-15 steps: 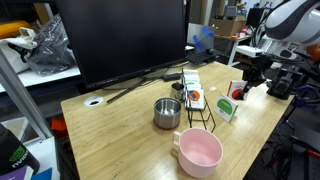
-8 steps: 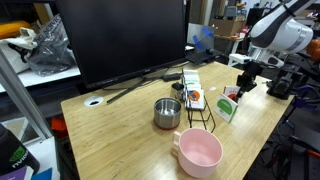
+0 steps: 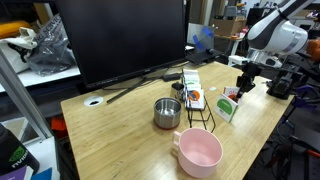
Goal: Move the orange book to the right
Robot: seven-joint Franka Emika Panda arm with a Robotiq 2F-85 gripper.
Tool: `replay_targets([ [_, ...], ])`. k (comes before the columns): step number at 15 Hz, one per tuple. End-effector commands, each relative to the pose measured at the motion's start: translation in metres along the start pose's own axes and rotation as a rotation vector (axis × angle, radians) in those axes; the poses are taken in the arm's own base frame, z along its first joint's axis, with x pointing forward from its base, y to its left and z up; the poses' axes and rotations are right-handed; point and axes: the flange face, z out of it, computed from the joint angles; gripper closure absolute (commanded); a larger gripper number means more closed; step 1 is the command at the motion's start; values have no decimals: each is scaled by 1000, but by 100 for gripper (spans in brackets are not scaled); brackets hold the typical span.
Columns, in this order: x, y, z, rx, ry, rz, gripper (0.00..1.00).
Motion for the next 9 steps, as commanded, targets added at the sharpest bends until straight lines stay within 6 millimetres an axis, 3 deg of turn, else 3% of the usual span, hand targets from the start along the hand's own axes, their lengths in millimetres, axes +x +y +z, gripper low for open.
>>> replay_targets([
  [1, -1, -6, 2, -18, 2, 29, 61],
  [9, 3, -8, 5, -9, 4, 58, 5],
])
